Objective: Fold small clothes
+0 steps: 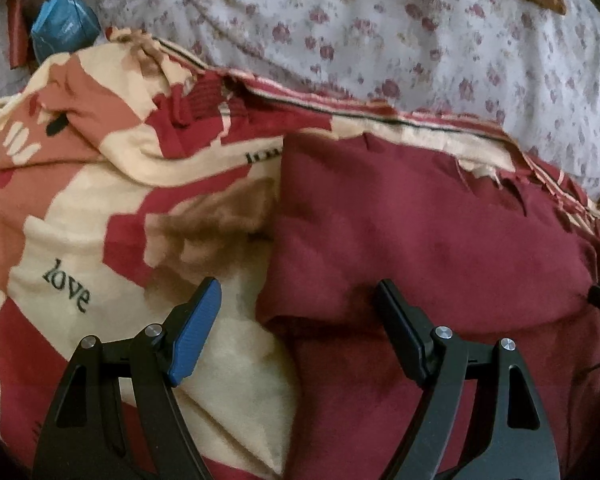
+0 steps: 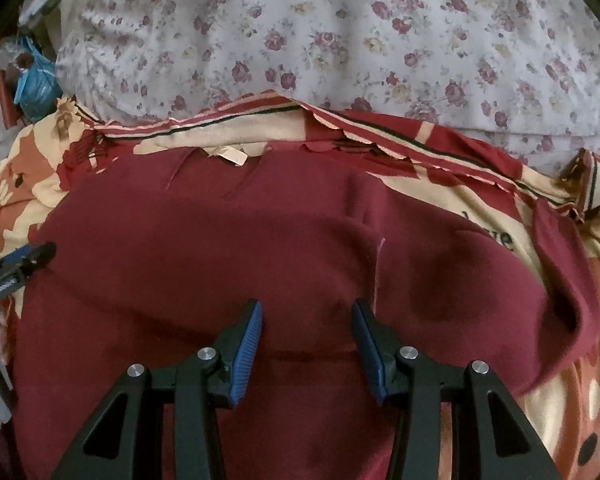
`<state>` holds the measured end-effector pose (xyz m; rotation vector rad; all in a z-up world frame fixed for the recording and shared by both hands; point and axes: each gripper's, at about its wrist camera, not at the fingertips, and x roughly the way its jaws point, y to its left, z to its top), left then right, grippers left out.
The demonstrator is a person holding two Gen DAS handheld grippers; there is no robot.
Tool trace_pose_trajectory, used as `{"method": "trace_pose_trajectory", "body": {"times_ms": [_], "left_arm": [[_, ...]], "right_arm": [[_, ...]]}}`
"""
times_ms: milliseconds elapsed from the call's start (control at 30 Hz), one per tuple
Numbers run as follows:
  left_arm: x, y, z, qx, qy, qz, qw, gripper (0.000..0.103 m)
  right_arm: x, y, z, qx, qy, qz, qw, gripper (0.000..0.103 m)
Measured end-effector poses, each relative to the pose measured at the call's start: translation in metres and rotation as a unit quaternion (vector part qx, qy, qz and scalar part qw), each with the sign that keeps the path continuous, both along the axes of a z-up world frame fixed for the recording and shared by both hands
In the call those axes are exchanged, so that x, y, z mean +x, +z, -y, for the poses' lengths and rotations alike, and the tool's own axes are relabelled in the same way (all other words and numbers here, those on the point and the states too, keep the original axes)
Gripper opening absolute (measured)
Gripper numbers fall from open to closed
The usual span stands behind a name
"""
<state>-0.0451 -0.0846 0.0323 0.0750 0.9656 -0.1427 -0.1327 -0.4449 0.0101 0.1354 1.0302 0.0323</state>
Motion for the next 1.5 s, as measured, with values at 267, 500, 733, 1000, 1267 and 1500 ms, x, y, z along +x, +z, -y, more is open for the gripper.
{"method": "trace_pose_trajectory", "body": {"times_ms": [267, 500, 733, 1000, 1267, 1500], "left_arm": [[-0.016, 0.014, 0.012, -0.023, -0.03, 0.024, 0.999, 0.08], [-0.022, 0.017, 0.02, -0.017, -0.035, 0.043, 0.9983, 0.08], [-0.024, 0.035, 0.004, -0.088, -0.021, 0.069, 0.9935, 0.08], [-0.022, 0.023, 0.01, -0.071, -0.022, 0.049, 0.996, 0.08], [-0.02, 0.02, 0.013, -0.06, -0.026, 0.053, 0.9964, 0.08], [-0.011, 0.015, 0.019, -0.048, -0.027, 0.047, 0.9973, 0.08]], "right_arm": [[-0.052, 0.029, 0.037, 0.045, -0.04, 0.028, 0.998, 0.047], [-0.089, 0.029, 0.082, 0.049, -0.087, 0.025, 0.995, 0.048], [-0.104, 0.023, 0.113, 0.071, -0.133, 0.024, 0.988, 0.048], [-0.077, 0.036, 0.154, 0.038, -0.181, 0.028, 0.982, 0.048], [0.011, -0.002, 0.2, 0.016, -0.213, -0.051, 0.976, 0.048], [0.047, -0.029, 0.228, 0.013, -0.229, -0.078, 0.97, 0.048]]}}
